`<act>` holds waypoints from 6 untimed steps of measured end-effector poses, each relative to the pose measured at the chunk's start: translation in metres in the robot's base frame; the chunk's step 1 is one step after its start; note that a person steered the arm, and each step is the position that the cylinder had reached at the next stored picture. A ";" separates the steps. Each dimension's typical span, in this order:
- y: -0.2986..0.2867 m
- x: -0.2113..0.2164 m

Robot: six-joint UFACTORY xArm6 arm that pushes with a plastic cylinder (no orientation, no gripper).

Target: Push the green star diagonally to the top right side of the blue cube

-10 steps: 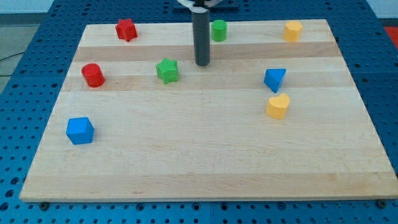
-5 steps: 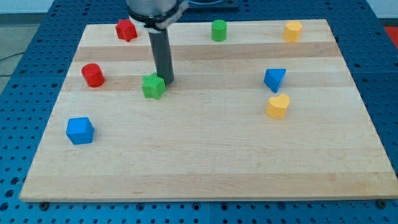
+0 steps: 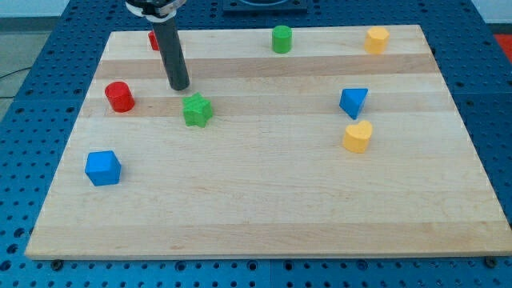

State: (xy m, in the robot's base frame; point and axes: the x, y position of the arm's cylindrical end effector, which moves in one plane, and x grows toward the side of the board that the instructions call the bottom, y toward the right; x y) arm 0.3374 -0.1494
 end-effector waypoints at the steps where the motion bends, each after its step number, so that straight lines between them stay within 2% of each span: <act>1: -0.002 0.000; 2: 0.011 0.008; 3: -0.005 0.042; 4: 0.049 0.071; 6: 0.053 0.061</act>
